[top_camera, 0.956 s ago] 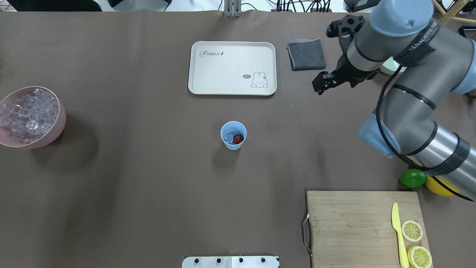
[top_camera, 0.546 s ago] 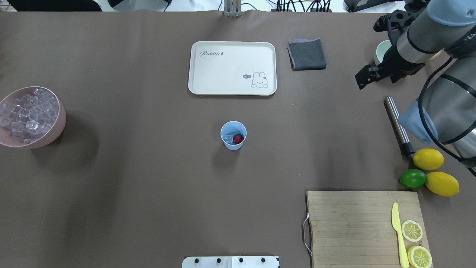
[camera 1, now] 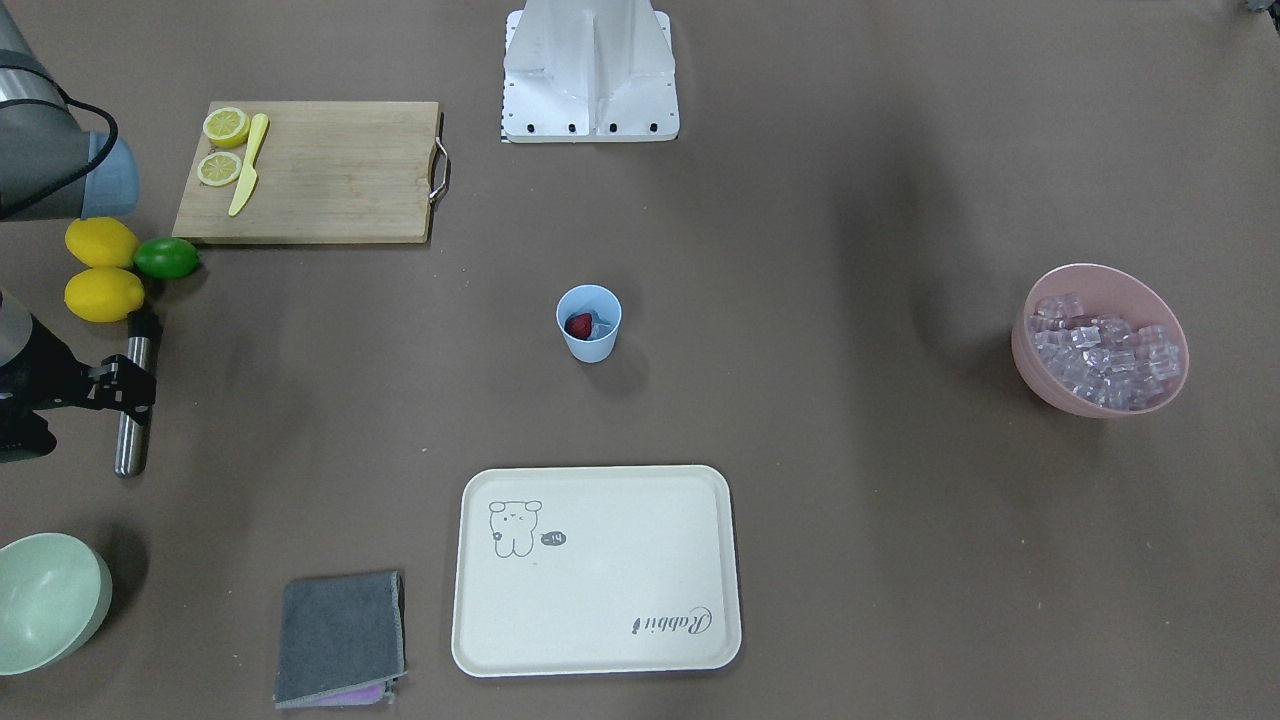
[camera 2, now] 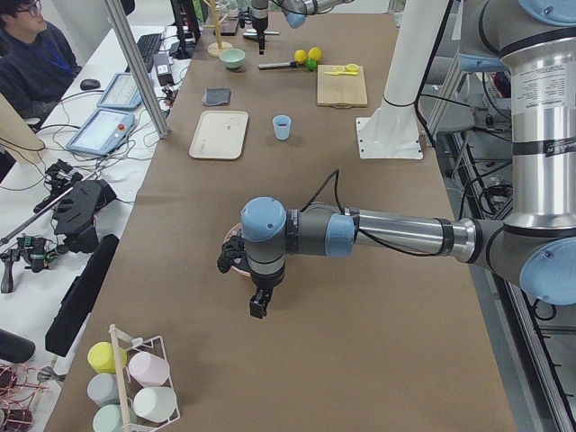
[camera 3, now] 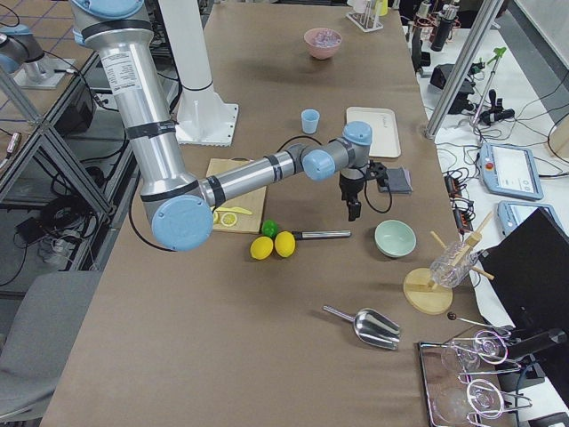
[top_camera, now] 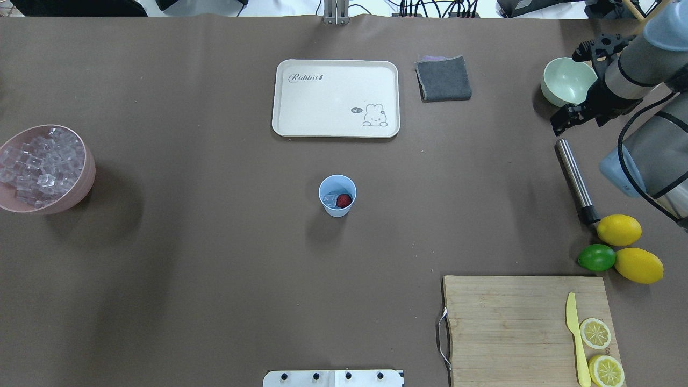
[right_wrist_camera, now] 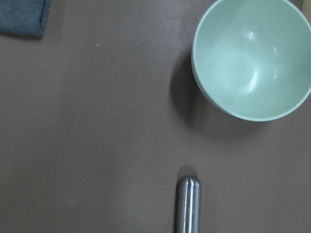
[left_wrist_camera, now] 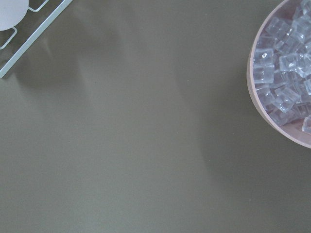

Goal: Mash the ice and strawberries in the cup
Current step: 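Move the right gripper to the standing metal pestle near the green bowl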

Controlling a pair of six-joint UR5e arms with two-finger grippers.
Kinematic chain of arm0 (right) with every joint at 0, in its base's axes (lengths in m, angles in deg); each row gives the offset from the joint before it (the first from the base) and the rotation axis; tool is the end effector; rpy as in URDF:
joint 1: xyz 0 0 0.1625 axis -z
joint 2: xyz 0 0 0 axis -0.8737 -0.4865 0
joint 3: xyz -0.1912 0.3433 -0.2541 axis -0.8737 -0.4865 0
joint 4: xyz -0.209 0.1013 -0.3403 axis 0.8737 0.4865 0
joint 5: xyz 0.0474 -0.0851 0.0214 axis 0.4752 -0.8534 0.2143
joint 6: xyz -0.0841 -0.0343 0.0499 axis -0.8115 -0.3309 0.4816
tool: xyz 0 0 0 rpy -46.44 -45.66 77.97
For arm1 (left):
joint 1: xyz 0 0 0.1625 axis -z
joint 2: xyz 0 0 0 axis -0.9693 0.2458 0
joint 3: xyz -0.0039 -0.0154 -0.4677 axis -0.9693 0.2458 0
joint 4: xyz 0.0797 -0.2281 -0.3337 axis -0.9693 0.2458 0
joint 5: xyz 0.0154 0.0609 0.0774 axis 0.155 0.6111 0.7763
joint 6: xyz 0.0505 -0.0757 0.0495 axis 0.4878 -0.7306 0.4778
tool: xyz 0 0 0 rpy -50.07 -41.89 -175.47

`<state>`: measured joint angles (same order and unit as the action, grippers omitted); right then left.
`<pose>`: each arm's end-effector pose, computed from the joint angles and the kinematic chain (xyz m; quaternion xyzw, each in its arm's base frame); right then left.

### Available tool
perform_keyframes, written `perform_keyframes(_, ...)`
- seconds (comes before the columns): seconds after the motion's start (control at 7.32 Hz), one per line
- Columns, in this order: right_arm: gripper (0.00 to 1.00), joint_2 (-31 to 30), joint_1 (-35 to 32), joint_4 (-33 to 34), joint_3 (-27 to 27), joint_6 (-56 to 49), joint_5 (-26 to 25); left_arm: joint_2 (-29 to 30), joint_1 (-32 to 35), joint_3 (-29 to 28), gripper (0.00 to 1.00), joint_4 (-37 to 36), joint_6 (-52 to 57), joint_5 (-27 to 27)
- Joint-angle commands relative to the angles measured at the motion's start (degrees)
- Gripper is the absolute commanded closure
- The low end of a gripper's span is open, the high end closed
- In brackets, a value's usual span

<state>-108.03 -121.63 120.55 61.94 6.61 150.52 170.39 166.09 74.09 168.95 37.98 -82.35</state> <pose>-0.2359 -0.5848 0.5525 0.0643 -0.3312 -0.0717 0.9386 -0.0668 -0.4282 0.6612 0.0720 0.3485 0.1386 0.9242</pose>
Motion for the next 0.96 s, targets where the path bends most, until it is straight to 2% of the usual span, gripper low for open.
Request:
perform_keyframes(0.0,0.01,-4.0,-0.1,-11.6,-5.9,2.9,1.0,-0.1,0.1,0.0,0.01,0.1,0.0,0.0)
perform_keyframes(0.55,0.02,0.0,2.0,-11.0,-7.9,7.7,0.3,-1.7,0.1,-0.2,0.01,3.8,0.0,0.0)
perform_keyframes(0.82,0.05,0.4,3.9,-11.1,-8.2,9.3,-2.1,-1.7,-0.1,-0.3,0.01,4.1,0.0,0.0)
